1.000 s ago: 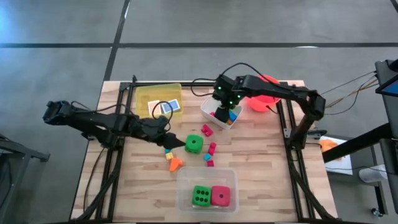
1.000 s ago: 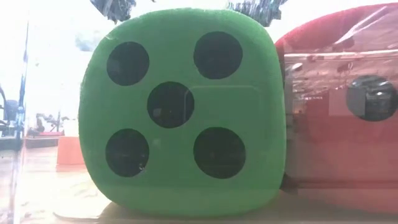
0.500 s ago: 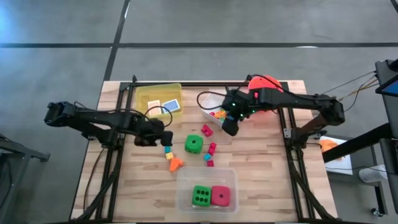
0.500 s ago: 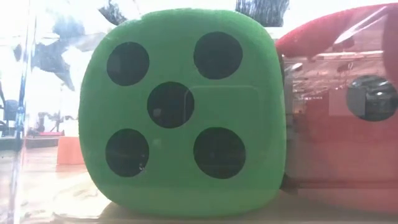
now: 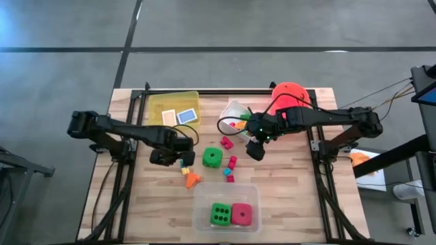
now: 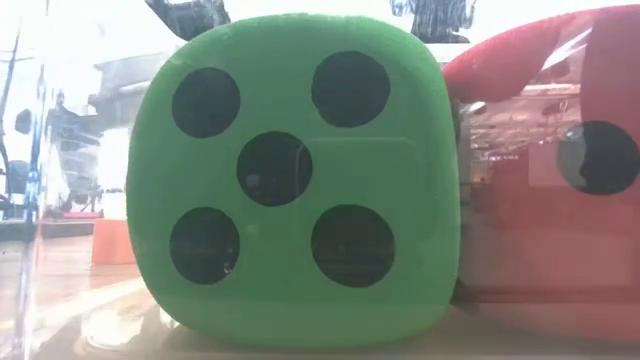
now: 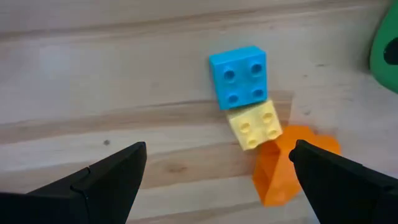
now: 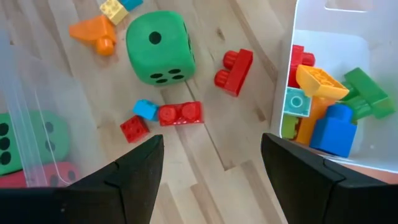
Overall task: Pick & Place Toys
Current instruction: Put the blue game piece into the white bin
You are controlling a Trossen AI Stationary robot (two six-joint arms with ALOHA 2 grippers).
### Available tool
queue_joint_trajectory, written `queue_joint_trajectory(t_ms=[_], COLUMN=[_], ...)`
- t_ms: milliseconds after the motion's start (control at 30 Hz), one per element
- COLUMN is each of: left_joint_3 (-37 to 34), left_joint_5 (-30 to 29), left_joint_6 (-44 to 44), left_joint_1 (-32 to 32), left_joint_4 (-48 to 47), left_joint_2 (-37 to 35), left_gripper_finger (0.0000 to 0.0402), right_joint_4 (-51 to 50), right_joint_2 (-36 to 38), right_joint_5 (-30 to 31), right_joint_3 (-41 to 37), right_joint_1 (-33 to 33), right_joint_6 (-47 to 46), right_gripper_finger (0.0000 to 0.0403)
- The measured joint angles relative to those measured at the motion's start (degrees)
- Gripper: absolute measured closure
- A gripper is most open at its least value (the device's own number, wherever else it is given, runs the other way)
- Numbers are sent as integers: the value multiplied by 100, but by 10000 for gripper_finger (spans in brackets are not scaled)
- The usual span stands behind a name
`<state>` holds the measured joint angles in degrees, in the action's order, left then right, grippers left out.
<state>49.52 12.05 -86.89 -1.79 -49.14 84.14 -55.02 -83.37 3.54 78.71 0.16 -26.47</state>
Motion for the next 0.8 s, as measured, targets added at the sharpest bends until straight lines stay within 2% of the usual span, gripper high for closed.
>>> queue_joint_trajectory(t_ms=[167,533,633,800], left_joint_3=[4,2,2,2], left_joint_5=[-193,-218,-355,-513], left_joint_6=[9,188,182,162], left_joint_1=[90,130,138,152], left_joint_4=[253,353,353,461], left_joint_2=[300,948,958,961], left_gripper_finger=[9,15,40,111], right_joint_4=[0,-13,-13,-17], right_joint_2=[2,4,4,4], right_joint_5=[52,74,71,69], right_joint_3=[-4,-10,-10,-10], right_joint_1=[38,73,97,114], right_joint_6=[26,52,54,60], right_gripper_finger=[138,139,139,139])
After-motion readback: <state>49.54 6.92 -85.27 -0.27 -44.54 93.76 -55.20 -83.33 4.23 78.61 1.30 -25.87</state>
